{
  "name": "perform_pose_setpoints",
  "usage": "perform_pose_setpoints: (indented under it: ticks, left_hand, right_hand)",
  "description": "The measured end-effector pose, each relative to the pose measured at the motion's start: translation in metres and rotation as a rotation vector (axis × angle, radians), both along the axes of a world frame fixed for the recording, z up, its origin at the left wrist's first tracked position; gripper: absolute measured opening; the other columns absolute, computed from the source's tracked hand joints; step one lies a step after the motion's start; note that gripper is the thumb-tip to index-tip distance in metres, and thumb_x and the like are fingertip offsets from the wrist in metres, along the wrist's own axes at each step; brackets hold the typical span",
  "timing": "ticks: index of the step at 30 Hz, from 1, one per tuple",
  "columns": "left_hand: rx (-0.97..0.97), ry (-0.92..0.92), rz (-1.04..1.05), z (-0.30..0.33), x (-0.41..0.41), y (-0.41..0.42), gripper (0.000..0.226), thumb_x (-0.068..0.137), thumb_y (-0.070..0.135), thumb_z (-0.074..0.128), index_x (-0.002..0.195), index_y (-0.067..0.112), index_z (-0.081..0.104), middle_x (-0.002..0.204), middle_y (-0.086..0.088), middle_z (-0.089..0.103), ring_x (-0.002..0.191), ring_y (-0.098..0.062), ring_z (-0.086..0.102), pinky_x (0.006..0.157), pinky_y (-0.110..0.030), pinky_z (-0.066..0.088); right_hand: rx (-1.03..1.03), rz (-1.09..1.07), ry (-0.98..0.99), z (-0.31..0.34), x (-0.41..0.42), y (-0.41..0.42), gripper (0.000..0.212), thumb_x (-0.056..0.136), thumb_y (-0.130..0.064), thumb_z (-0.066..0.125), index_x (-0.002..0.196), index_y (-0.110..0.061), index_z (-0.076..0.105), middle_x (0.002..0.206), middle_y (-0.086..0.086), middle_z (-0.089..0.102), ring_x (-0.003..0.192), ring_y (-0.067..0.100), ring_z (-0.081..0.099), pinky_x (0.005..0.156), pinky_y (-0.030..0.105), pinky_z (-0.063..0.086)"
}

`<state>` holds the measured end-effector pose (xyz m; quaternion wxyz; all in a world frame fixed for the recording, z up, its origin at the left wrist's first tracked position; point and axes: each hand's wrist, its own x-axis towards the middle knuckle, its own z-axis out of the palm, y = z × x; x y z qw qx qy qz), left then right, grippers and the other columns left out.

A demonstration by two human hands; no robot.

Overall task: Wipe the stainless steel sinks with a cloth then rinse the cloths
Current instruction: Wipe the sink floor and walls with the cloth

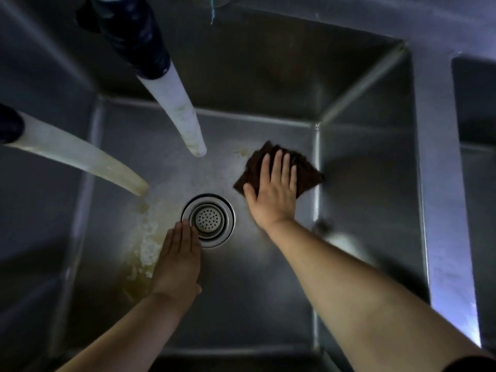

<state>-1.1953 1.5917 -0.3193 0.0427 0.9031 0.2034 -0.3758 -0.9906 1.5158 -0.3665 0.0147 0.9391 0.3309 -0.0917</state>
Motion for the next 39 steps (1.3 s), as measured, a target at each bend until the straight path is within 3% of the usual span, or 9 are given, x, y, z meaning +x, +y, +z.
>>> perform_pose_setpoints:
  ticks: [4, 9, 12, 17, 20, 26, 34, 39]
  left_hand:
    - [-0.009, 0.000, 0.029, 0.005, 0.002, -0.001, 0.112, 0.083, 0.045, 0.061, 0.142, -0.006, -0.020, 0.152, -0.027, -0.020, 0.142, -0.038, -0.015, 0.114, -0.041, -0.014]
    - [-0.009, -0.008, 0.034, 0.003, 0.003, 0.001, 0.113, 0.083, 0.047, 0.060, 0.141, -0.005, -0.023, 0.152, -0.025, -0.022, 0.142, -0.037, -0.016, 0.115, -0.041, -0.010]
    - [-0.017, -0.029, 0.040, -0.001, 0.002, 0.003, 0.114, 0.082, 0.047, 0.060, 0.139, -0.003, -0.026, 0.151, -0.025, -0.025, 0.142, -0.037, -0.018, 0.114, -0.041, -0.013]
    - [-0.066, -0.056, 0.064, -0.005, -0.004, 0.006, 0.118, 0.079, 0.051, 0.061, 0.132, 0.000, -0.031, 0.152, -0.022, -0.025, 0.141, -0.035, -0.021, 0.111, -0.040, -0.018]
    - [-0.082, -0.069, 0.073, -0.006, -0.002, 0.006, 0.119, 0.078, 0.051, 0.062, 0.132, 0.000, -0.031, 0.151, -0.023, -0.026, 0.141, -0.035, -0.021, 0.110, -0.039, -0.019]
    - [-0.059, -0.007, 0.057, -0.004, 0.003, 0.004, 0.119, 0.080, 0.050, 0.061, 0.129, -0.001, -0.034, 0.150, -0.025, -0.027, 0.140, -0.038, -0.022, 0.107, -0.040, -0.021]
    - [-0.006, 0.077, 0.040, 0.004, 0.015, -0.001, 0.116, 0.081, 0.049, 0.062, 0.140, -0.005, -0.023, 0.151, -0.026, -0.023, 0.142, -0.037, -0.018, 0.114, -0.041, -0.013]
    - [0.000, 0.105, 0.046, 0.010, 0.016, -0.004, 0.115, 0.081, 0.048, 0.063, 0.142, -0.004, -0.020, 0.151, -0.025, -0.024, 0.142, -0.036, -0.019, 0.115, -0.041, -0.013]
  right_hand:
    - [-0.032, 0.076, 0.065, 0.006, -0.070, -0.047, 0.081, 0.086, -0.056, 0.030, 0.150, -0.008, 0.017, 0.157, 0.021, 0.008, 0.146, 0.036, 0.000, 0.117, 0.051, 0.003]
    - [-0.090, 0.053, 0.113, 0.010, -0.124, -0.077, 0.079, 0.085, -0.057, 0.036, 0.144, -0.005, 0.034, 0.153, 0.022, 0.024, 0.143, 0.039, 0.016, 0.110, 0.052, 0.012]
    - [-0.067, -0.113, 0.090, 0.008, -0.104, -0.053, 0.073, 0.086, -0.054, 0.032, 0.142, -0.007, 0.039, 0.152, 0.020, 0.027, 0.142, 0.037, 0.019, 0.112, 0.051, 0.008]
    - [-0.044, -0.237, 0.071, 0.000, -0.040, 0.007, 0.083, 0.084, -0.058, 0.017, 0.150, -0.008, 0.016, 0.156, 0.023, 0.010, 0.145, 0.037, 0.000, 0.116, 0.052, -0.007]
    - [-0.012, -0.242, 0.036, -0.003, 0.001, 0.046, 0.084, 0.084, -0.058, 0.019, 0.150, -0.006, 0.011, 0.156, 0.025, 0.006, 0.144, 0.039, -0.003, 0.116, 0.053, -0.007]
    - [0.010, -0.050, 0.031, -0.008, 0.028, 0.092, 0.081, 0.090, -0.056, 0.030, 0.151, -0.008, 0.006, 0.157, 0.024, -0.001, 0.144, 0.039, -0.007, 0.116, 0.053, -0.005]
    - [0.048, 0.402, 0.062, -0.006, 0.004, 0.061, 0.074, 0.089, -0.054, 0.034, 0.151, -0.019, 0.014, 0.159, 0.012, 0.006, 0.146, 0.029, -0.003, 0.119, 0.046, -0.003]
    - [0.043, 0.311, 0.087, -0.004, -0.021, 0.007, 0.070, 0.088, -0.048, 0.030, 0.150, -0.019, 0.019, 0.159, 0.011, 0.011, 0.147, 0.028, 0.002, 0.119, 0.045, -0.002]
